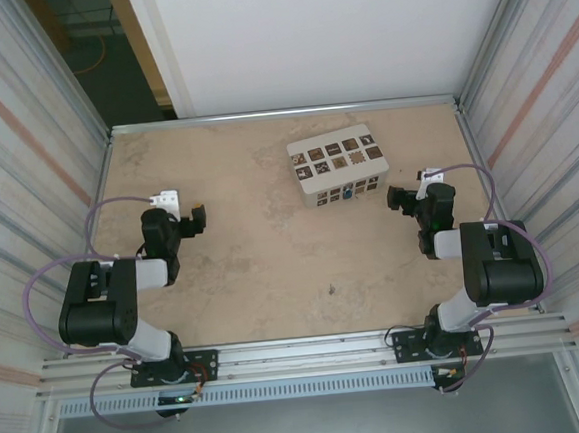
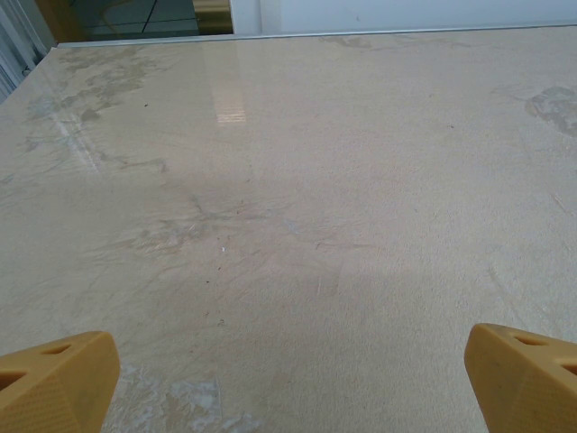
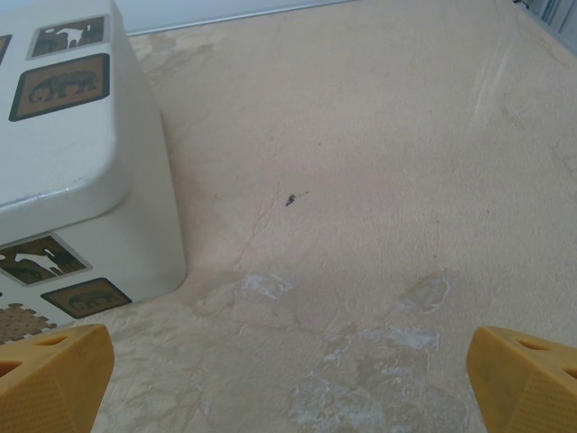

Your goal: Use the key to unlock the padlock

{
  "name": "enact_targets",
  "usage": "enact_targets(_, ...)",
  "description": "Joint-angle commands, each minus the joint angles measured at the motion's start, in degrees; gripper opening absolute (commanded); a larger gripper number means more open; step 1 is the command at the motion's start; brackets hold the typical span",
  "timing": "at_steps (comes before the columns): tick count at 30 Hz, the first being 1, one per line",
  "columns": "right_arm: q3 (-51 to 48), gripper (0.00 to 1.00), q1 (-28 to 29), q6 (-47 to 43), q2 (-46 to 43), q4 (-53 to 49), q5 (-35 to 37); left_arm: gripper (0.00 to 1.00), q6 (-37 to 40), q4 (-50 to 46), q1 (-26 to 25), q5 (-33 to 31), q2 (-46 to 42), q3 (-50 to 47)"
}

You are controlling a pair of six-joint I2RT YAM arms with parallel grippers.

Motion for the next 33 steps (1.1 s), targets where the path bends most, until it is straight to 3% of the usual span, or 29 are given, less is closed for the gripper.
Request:
enact_targets(1, 0.36, 0.99, 0.26, -1.4, 0.22, -0.18, 1.33, 0.99, 1.23, 0.12, 0.04, -0.73, -0.06, 0.13)
enact_targets(21, 0.09, 0.99, 0.18, -1.4, 0.04, 0.19, 1.25, 0.99, 1.27, 0.68, 0.06, -0.43, -0.38, -0.28)
enact_targets(26, -1.8, 0.99, -0.05, 0.17, -2.2, 1.93, 4.02, 0.97, 2.19, 3.6, -0.24, 1.35, -3.05, -2.87)
enact_targets(33, -0.87, 0.99, -0.69, 1.5, -14.88, -11.12, 2.96, 0.98, 3.47, -12.91, -3.68, -2.42, -18.54, 0.46)
